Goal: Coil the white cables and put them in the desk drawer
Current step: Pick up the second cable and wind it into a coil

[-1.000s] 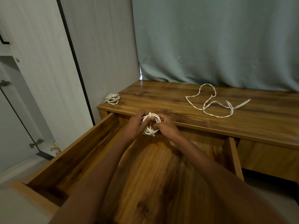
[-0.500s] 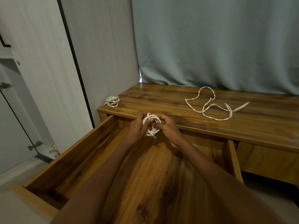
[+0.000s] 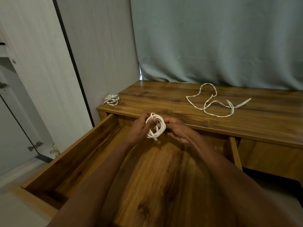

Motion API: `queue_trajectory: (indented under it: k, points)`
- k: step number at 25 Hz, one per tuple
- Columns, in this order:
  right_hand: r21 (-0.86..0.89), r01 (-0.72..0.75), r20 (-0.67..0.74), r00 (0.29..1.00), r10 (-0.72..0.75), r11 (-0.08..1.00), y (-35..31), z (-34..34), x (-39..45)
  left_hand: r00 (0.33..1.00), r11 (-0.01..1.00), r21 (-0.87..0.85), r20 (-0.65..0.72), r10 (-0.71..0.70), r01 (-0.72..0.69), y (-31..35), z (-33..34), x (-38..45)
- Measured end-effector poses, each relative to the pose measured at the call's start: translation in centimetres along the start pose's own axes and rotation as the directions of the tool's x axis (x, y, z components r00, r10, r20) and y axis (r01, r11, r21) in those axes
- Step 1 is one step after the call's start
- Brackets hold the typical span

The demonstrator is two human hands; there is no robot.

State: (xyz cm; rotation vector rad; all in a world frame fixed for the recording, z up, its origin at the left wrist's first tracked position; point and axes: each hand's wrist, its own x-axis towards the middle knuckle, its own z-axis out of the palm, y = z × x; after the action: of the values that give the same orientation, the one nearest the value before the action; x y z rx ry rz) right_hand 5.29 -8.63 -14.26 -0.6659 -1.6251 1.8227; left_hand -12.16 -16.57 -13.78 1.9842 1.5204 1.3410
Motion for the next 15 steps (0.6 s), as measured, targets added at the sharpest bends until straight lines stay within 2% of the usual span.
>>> queue_trajectory:
  k: [4,7,10,13,15]
  points:
    - [0.093,0.031,-0.048,0.999,-0.026,0.995,-0.3,-0.5,0.1,0.998,1.0,-0.007,0.06,0.015,-0.014,0.6,0.8,0.1]
    - [0.136,-0.01,-0.033,0.999,0.015,0.991,-0.7,-0.9,0.0,0.999,1.0,0.008,0.025,0.025,-0.025,0.9,1.1,-0.3]
    - [0.078,-0.023,-0.039,0.999,0.026,0.997,-1.0,-0.9,-0.3,1.0,0.999,0.039,-0.012,-0.009,0.009,0.4,1.1,-0.4]
    - [0.03,0.023,-0.066,0.998,-0.021,0.999,-1.1,-0.5,-0.3,0.997,0.996,0.076,-0.068,-0.04,0.045,-0.3,1.0,-0.3]
    - [-0.012,0.047,-0.034,0.998,-0.048,0.999,-1.0,-0.5,-0.3,0.993,0.993,0.099,-0.109,-0.054,0.064,-0.7,0.8,-0.1]
